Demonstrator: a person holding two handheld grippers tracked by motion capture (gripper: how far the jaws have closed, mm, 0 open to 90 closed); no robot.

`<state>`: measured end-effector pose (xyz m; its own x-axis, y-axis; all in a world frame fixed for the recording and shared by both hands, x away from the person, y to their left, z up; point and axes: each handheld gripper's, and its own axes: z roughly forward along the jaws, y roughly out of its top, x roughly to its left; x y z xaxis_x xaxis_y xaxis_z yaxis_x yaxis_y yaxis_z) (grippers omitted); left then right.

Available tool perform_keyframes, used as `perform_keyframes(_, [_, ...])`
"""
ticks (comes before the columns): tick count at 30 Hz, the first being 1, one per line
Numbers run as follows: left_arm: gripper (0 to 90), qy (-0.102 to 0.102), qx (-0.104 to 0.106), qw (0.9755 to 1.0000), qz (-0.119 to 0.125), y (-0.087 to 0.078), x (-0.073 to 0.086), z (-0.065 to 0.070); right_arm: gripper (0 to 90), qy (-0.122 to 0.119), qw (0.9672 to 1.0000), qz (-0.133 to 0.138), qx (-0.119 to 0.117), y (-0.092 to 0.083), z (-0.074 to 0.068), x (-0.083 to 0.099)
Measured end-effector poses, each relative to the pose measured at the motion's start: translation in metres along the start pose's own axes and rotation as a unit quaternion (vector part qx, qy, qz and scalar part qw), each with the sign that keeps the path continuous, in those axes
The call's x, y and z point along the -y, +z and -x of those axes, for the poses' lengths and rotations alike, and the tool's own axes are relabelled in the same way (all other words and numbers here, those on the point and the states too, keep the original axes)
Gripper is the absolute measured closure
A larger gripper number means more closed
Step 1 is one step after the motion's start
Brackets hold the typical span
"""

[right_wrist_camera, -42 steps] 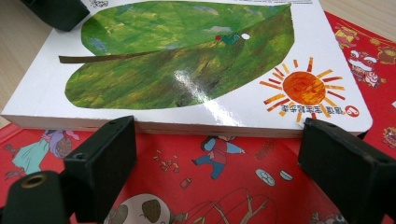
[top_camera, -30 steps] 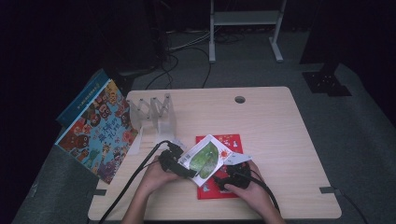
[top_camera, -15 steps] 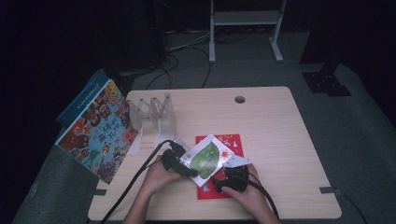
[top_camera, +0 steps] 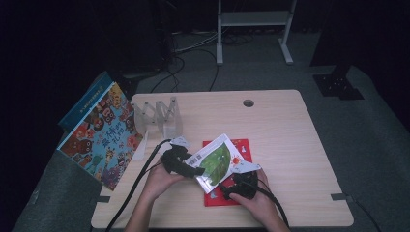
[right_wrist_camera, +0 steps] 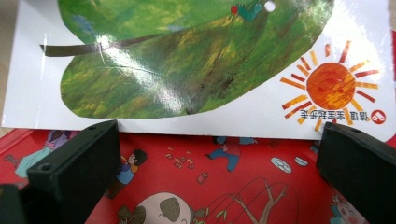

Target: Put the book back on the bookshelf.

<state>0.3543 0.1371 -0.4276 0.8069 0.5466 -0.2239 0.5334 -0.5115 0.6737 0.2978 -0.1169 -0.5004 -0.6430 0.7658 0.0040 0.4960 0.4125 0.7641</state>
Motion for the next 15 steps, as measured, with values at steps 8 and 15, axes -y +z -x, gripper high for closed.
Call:
perform_keyframes(8, [28.8, 0.013, 0.04, 0.9984, 0.037, -0.011, -0.005, 0.009, 0.0, 0.003, 1.0, 0.001, 0.002, 0.0, 0.0, 0.0])
perform_keyframes(15, [41.0, 0.028, 0.08, 0.9964, 0.008, 0.002, -0.004, 0.018, 0.0, 0.007, 1.0, 0.0, 0.004, 0.0, 0.0, 0.0])
